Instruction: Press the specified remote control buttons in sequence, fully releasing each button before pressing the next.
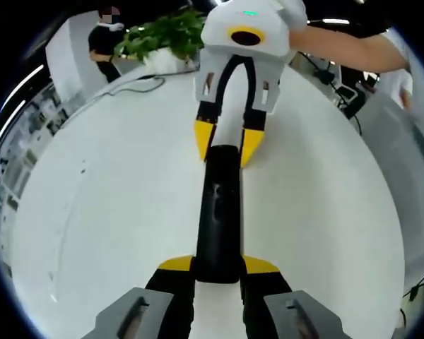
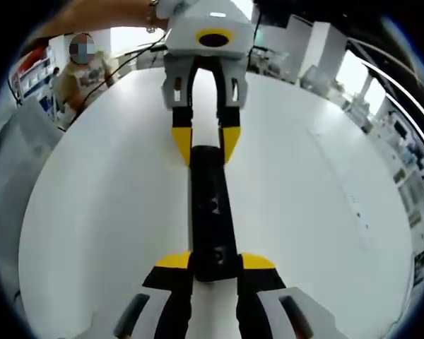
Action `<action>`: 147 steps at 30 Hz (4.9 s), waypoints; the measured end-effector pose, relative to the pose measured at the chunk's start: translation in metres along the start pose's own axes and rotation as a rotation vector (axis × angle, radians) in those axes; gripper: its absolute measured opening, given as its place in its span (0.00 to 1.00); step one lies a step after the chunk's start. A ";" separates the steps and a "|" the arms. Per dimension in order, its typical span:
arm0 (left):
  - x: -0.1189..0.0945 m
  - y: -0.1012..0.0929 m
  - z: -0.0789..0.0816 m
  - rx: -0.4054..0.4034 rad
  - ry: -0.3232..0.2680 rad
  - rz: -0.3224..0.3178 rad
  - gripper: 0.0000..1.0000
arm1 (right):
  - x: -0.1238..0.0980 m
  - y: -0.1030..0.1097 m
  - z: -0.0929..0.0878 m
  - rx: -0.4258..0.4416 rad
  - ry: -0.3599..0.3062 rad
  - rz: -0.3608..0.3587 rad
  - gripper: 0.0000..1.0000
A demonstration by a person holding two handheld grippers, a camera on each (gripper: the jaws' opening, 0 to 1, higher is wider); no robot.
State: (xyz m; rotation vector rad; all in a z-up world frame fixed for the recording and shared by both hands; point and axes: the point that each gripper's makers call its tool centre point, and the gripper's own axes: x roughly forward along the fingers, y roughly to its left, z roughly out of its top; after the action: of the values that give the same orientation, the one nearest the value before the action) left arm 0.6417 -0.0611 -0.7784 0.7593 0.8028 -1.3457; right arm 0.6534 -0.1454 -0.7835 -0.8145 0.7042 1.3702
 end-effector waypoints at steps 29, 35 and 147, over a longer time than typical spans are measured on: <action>-0.003 0.008 -0.004 0.017 -0.024 -0.019 0.24 | 0.001 0.001 0.002 0.016 -0.005 0.037 0.21; -0.002 0.012 -0.007 0.020 -0.026 -0.020 0.24 | 0.001 0.001 0.002 0.017 -0.009 0.042 0.22; -0.041 -0.001 0.002 -0.333 -0.468 0.510 0.63 | -0.036 -0.002 -0.010 0.447 -0.346 -0.334 0.55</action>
State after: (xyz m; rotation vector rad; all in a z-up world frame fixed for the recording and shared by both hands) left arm 0.6382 -0.0414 -0.7420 0.3277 0.4019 -0.8472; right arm 0.6524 -0.1738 -0.7589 -0.3085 0.5431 0.9661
